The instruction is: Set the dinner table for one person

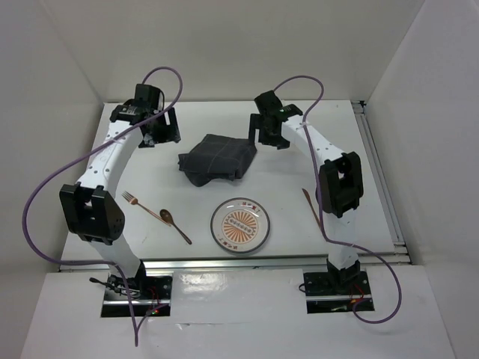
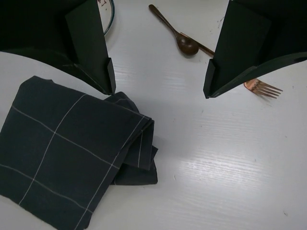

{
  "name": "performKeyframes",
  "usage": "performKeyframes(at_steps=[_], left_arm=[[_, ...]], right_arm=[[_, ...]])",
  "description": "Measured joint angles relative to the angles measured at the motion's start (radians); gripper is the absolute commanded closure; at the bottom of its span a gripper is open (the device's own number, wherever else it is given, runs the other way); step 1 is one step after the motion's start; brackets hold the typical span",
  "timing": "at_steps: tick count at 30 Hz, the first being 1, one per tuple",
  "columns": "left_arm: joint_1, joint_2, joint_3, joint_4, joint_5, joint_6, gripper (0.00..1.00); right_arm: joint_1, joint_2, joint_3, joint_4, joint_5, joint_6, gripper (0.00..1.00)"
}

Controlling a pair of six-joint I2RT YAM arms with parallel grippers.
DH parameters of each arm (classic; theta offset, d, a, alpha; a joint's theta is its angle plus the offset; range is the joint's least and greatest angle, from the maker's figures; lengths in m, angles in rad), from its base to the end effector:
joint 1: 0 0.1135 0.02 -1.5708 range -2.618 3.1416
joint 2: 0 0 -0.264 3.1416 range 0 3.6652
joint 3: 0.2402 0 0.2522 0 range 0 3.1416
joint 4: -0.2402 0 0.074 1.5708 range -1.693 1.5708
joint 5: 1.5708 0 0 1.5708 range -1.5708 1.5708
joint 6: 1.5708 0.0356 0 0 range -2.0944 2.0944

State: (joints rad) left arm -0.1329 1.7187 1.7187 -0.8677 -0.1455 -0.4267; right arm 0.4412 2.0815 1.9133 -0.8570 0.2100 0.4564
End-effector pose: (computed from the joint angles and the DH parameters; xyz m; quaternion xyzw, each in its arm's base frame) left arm 0.3719 -0.0445 0.3513 -0.1618 0.9226 -0.0293 0.3489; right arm 0.4165 0.1885 0.2689 0.0355 0.9575 0.0253 0.2852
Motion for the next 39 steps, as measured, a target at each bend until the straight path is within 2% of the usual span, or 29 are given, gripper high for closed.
performKeyframes(at_steps=[16, 29, 30, 31, 32, 34, 36, 39], left_arm=[[0.117, -0.027, -0.182, 0.032, 0.214, -0.079, 0.08], [0.116, 0.217, -0.209, 0.12, 0.482, -0.104, 0.07], [0.114, 0.23, -0.209, 0.138, 0.5, -0.106, 0.15], [0.111, 0.243, -0.209, 0.156, 0.517, -0.11, 0.15], [0.11, 0.253, -0.21, 0.175, 0.531, -0.109, 0.27], [0.106, 0.27, -0.212, 0.208, 0.55, -0.123, 0.44], [0.103, 0.275, -0.221, 0.232, 0.561, -0.132, 0.74], [0.1, 0.275, -0.22, 0.237, 0.567, -0.127, 1.0]], right_arm=[[0.019, -0.079, -0.07, 0.054, -0.123, -0.001, 0.0], [0.074, -0.071, -0.105, 0.076, -0.172, -0.001, 0.0], [0.074, -0.069, -0.105, 0.075, -0.172, -0.001, 0.0], [0.074, -0.068, -0.105, 0.074, -0.172, -0.001, 0.0], [0.074, -0.067, -0.103, 0.072, -0.172, -0.001, 0.0], [0.074, -0.062, -0.09, 0.062, -0.17, -0.001, 0.0], [0.074, -0.061, -0.074, 0.055, -0.167, -0.001, 0.0], [0.074, -0.061, -0.059, 0.052, -0.142, -0.001, 0.0]])
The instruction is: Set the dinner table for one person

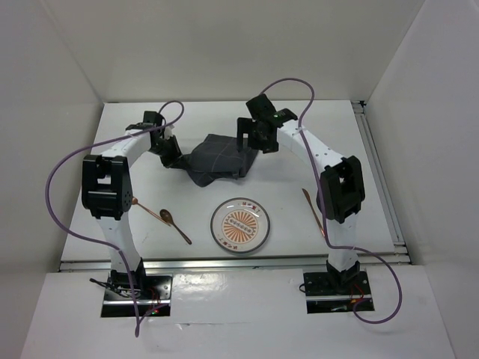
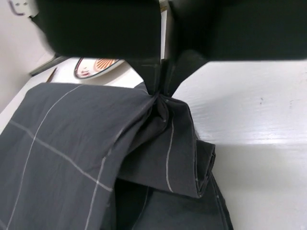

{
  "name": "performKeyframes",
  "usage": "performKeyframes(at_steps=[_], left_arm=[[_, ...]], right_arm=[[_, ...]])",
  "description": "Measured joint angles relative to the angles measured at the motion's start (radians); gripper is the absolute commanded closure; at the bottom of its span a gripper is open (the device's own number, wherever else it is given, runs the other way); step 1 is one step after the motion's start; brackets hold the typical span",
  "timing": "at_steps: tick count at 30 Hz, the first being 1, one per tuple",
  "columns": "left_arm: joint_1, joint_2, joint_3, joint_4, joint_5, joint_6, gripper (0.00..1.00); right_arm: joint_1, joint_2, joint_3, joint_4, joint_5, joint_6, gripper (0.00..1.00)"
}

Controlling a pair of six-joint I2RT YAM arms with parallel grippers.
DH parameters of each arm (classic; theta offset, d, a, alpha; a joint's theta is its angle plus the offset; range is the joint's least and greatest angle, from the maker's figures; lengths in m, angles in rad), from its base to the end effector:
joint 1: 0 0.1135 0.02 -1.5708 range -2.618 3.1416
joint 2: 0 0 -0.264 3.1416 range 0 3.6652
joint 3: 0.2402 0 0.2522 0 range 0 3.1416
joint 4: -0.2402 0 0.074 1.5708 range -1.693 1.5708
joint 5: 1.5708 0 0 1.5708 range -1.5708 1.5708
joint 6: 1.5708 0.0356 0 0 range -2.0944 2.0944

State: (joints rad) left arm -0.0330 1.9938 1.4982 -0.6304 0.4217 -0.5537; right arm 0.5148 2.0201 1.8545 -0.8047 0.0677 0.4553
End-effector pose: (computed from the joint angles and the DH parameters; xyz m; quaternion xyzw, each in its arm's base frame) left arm 0.4175 -0.0284 0.1944 -0.2009 0.9335 -0.2578 0.1474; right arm 0.3912 0.2185 0.2797 -0.0184 0.9546 0.1092 0.2766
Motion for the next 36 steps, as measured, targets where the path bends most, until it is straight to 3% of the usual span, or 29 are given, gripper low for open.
performKeyframes(at_steps=[8, 16, 19, 20, 22, 24, 27, 29, 32, 35, 36], left_arm=[[-0.039, -0.031, 0.158, -0.124, -0.04, 0.053, 1.0], [-0.347, -0.093, 0.548, -0.195, -0.065, 0.075, 0.99], [-0.48, -0.066, 0.61, -0.197, -0.024, 0.063, 0.55], [-0.518, -0.042, 0.64, -0.208, -0.012, 0.058, 0.28], [-0.581, 0.034, 0.724, -0.249, 0.002, 0.058, 0.09], [-0.598, 0.085, 0.77, -0.283, -0.001, 0.061, 0.04], [-0.544, 0.092, 0.752, -0.316, -0.011, 0.058, 0.12], [-0.455, 0.044, 0.672, -0.294, -0.014, 0.05, 0.33], [-0.288, -0.043, 0.545, -0.264, -0.026, 0.049, 0.49], [-0.151, -0.082, 0.49, -0.251, -0.062, 0.047, 0.46], [-0.129, -0.085, 0.48, -0.251, -0.076, 0.047, 0.36]], right_arm=[[0.0, -0.003, 0.002, -0.002, 0.068, 0.005, 0.0], [-0.071, -0.155, -0.069, 0.034, 0.15, 0.084, 0.0], [-0.135, -0.331, -0.215, 0.084, 0.193, 0.119, 0.0], [-0.16, -0.388, -0.257, 0.091, 0.204, 0.13, 0.0], [-0.198, -0.489, -0.332, 0.111, 0.226, 0.149, 0.0], [-0.224, -0.578, -0.409, 0.132, 0.236, 0.161, 0.0], [-0.239, -0.65, -0.493, 0.132, 0.237, 0.171, 0.0], [-0.239, -0.656, -0.525, 0.132, 0.232, 0.172, 0.0], [-0.239, -0.64, -0.55, 0.13, 0.205, 0.164, 0.0], [-0.23, -0.604, -0.551, 0.132, 0.158, 0.135, 0.0], [-0.219, -0.583, -0.55, 0.132, 0.141, 0.121, 0.0]])
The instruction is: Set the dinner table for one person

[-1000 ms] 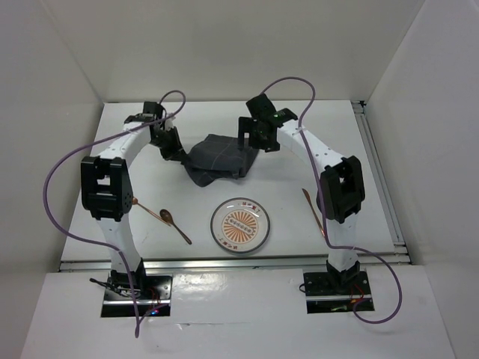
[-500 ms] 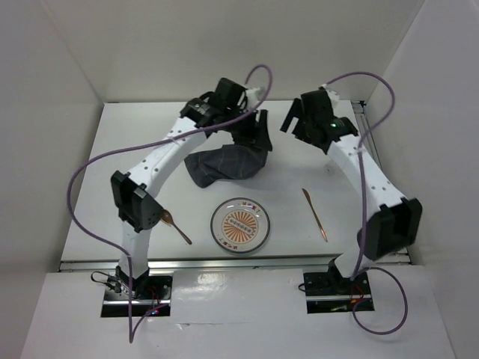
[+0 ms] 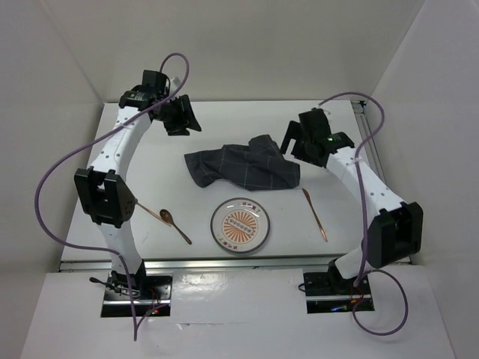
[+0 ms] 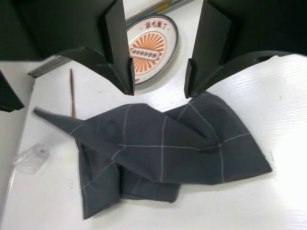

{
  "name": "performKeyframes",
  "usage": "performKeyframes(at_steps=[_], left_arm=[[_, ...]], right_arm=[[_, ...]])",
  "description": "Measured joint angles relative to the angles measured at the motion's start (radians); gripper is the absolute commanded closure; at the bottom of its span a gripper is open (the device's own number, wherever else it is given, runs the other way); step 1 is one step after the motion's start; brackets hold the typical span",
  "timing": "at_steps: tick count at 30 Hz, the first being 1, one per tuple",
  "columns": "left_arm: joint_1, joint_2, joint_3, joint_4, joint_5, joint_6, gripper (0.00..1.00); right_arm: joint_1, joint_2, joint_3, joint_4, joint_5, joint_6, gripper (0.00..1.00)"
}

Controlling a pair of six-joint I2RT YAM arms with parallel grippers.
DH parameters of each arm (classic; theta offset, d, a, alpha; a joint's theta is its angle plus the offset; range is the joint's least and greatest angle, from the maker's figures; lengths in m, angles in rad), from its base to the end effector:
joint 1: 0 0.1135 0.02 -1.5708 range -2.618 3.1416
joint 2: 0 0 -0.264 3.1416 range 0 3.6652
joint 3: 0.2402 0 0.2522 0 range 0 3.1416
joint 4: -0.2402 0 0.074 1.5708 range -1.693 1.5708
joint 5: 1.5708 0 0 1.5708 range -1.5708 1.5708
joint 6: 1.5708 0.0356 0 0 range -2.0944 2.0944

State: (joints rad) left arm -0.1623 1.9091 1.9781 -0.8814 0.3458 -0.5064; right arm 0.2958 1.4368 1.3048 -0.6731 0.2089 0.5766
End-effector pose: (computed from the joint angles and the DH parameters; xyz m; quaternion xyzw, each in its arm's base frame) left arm 0.4143 -0.0801 0.3612 -0.0939 0.9125 -0.2706 0.2920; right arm 0.2995 0.0836 0.3239 0.1677 0.9080 0.0693 0.3776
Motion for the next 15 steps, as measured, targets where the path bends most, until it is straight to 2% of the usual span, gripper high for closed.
performKeyframes(at_steps=[4, 10, 15], left_arm=[[-0.008, 0.041, 0.001, -0.017, -0.037, 0.001, 0.17], [-0.043, 0.216, 0.067, -0.072, -0.129, -0.003, 0.14], [0.032, 0.278, 0.027, -0.088, -0.171, -0.027, 0.12]], right_arm=[[0.086, 0.123, 0.048, -0.008, -0.031, -0.059, 0.0], [0.203, 0.289, 0.14, -0.089, 0.012, -0.13, 0.0], [0.169, 0.311, 0.19, -0.16, 0.036, -0.157, 0.0]])
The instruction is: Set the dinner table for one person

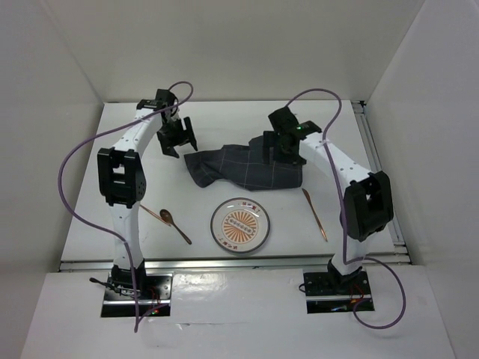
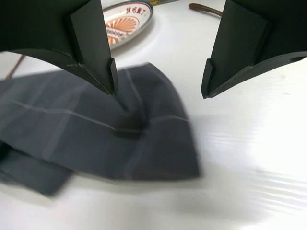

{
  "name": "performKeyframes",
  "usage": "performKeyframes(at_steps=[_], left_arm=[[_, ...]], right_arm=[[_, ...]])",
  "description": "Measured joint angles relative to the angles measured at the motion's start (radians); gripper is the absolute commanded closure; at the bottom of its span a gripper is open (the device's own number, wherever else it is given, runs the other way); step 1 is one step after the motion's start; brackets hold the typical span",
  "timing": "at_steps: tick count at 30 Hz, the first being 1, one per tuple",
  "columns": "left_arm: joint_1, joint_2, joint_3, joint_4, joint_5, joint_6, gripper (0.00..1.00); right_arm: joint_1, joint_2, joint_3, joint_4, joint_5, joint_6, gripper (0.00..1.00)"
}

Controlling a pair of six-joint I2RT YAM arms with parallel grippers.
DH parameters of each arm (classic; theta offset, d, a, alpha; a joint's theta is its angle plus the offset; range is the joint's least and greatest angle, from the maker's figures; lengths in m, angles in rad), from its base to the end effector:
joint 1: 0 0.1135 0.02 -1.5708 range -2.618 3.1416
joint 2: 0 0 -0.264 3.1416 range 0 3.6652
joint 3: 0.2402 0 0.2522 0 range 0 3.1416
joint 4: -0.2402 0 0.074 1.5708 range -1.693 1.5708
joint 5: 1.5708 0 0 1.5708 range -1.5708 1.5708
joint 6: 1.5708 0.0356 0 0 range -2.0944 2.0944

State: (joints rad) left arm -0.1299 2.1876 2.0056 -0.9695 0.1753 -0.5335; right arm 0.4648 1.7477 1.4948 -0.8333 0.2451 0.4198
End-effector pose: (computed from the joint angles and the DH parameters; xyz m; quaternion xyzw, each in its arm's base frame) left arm 0.4641 -0.0669 0.2439 -0.1774 0.9582 -0.1485 0.1681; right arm 0.3339 0.1578 0.2741 0.0077 0.9639 -0.0053 0.2660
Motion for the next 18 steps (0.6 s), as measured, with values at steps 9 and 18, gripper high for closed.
performKeyframes(at_steps=[9, 18], left_arm=[[0.047, 0.129, 0.029, 0.004, -0.009, -0.026, 0.16], [0.04, 0.174, 0.027, 0.047, 0.027, -0.071, 0.77]], right_arm=[[-0.256, 0.175, 0.132, 0.006, -0.19, 0.005, 0.02], [-0.3, 0.47, 0.365, -0.044, -0.222, 0.064, 0.08]])
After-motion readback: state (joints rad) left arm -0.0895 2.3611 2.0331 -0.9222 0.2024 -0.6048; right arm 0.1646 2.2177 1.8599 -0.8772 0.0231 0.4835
